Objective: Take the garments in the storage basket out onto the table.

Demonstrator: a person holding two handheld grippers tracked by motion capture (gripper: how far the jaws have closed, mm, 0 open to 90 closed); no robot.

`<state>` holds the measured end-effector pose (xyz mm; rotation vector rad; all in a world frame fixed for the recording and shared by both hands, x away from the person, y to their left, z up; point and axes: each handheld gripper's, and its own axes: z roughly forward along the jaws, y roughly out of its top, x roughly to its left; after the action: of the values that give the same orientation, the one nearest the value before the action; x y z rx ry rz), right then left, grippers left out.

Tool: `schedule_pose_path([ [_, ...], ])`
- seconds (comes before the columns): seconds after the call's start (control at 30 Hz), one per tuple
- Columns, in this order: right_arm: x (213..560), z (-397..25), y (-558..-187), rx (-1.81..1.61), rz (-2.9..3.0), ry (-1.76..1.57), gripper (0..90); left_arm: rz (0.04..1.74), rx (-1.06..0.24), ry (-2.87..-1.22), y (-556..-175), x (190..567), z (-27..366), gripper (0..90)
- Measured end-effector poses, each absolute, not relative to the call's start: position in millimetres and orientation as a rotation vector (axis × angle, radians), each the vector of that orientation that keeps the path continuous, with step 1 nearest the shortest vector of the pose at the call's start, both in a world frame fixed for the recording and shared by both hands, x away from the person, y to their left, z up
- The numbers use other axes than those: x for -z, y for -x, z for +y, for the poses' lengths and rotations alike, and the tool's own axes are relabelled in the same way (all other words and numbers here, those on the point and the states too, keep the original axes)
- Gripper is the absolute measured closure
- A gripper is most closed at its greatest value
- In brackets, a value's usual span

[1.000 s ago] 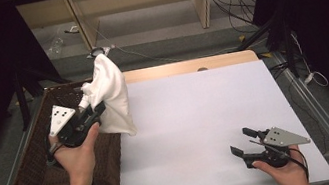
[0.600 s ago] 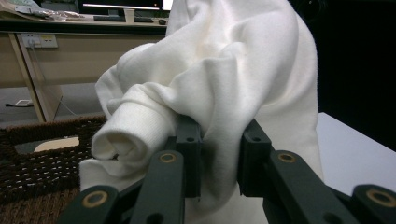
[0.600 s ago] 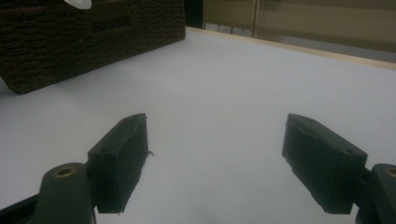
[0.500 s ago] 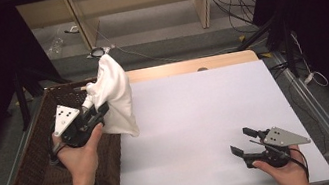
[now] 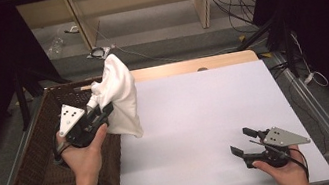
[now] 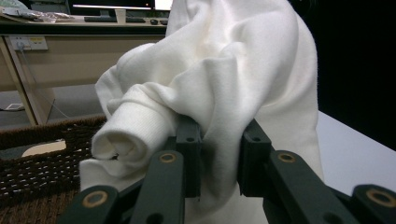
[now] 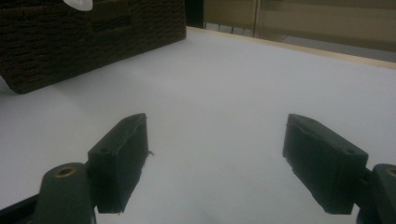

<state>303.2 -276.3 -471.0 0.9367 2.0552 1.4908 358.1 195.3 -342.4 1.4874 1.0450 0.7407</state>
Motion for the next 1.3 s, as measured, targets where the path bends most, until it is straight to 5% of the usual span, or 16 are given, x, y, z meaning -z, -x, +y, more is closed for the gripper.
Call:
schedule_pose_path([
  [1.3,471,-276,-303,-1.493,2.052,-0.936,23.3,0.985,-0.699,-1.550,-356,349,167,73.7],
])
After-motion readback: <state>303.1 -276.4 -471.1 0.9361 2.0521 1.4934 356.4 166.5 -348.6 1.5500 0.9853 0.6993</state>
